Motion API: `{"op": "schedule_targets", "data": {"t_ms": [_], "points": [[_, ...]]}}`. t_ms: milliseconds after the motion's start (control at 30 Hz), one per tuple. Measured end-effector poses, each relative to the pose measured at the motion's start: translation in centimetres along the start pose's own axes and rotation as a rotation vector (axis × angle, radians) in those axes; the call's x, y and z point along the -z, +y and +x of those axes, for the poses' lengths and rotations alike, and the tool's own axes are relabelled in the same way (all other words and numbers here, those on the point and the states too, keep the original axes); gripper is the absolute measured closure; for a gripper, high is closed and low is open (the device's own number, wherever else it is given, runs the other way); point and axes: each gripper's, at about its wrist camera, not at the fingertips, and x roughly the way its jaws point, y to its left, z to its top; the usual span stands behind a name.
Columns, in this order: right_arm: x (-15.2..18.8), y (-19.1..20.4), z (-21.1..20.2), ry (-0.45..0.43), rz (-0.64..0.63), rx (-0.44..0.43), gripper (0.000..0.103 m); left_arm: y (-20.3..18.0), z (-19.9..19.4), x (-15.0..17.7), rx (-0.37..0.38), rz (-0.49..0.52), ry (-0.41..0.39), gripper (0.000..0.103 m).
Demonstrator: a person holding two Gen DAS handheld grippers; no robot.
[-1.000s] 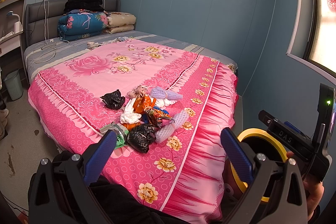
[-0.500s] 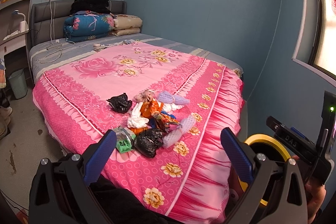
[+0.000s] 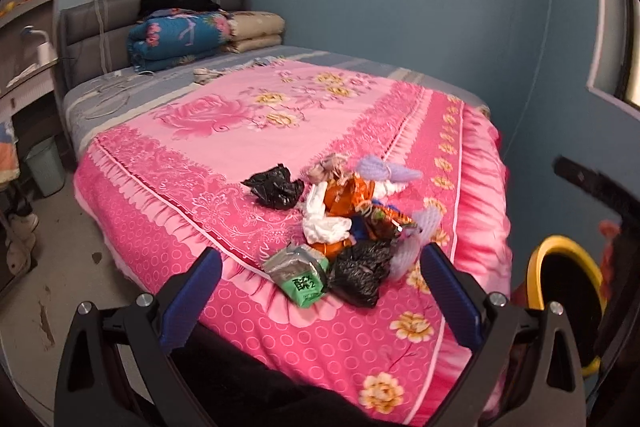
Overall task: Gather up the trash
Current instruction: 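Grasp the green-and-silver wrapper with the left gripper while the right gripper grasps the purple foam net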
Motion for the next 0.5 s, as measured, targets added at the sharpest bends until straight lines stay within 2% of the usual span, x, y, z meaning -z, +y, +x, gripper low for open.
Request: {"op": "schedule_targets", "data": {"t_ms": [133,233,367,500], "points": [[-1.0,0.9,3.9,0.109,-0.02,-0.102,0.008,1.7,2.4,0.9,0.018,0.057,0.062,0.007],[-1.2,2.3,6.9,0.17,-0.058,-0.095,0.008,3.0,4.5,1.6,0.011,0.064,0.109,0.007],[-1.8,2.9,11.6,0.279,-0.047,-0.098,0.008,4.3,7.6,1.7,0.057,0.019,0.191,0.007],[-2.4,2.8,16.4,0.354,-0.013,-0.08,0.008,4.6,9.9,1.5,0.082,0.007,0.221,0.007]]}}
